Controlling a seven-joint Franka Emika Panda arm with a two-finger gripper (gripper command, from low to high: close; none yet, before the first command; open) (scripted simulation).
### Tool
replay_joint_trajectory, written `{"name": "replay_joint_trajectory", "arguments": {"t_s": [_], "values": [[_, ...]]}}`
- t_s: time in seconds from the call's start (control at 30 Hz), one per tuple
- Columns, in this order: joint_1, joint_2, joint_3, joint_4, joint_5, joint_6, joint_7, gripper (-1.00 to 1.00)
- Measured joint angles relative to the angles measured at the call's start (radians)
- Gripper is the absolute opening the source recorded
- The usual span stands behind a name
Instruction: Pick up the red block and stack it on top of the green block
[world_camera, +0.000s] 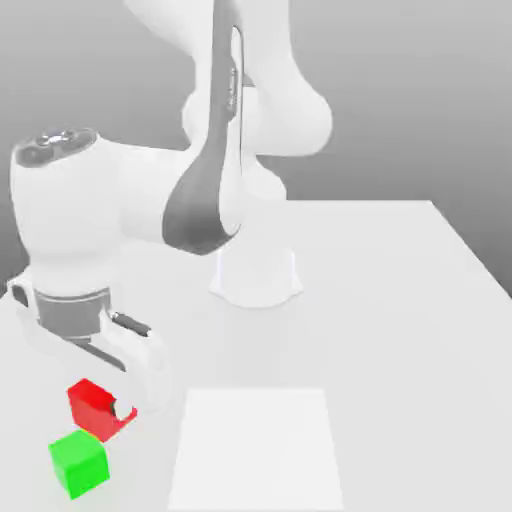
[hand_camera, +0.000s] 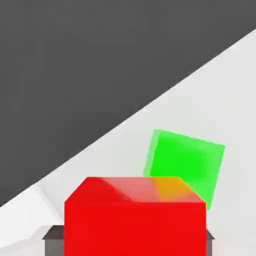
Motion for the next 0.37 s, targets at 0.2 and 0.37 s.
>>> {"name": "replay_joint_trajectory", "arguments": {"t_s": [0.2, 0.37], "values": [[-0.009, 0.035, 0.006, 0.004, 0.013, 0.031, -0.008, 1.0], [-0.007, -0.042, -0.008, 0.002, -0.018, -0.044, 0.015, 1.0]]}}
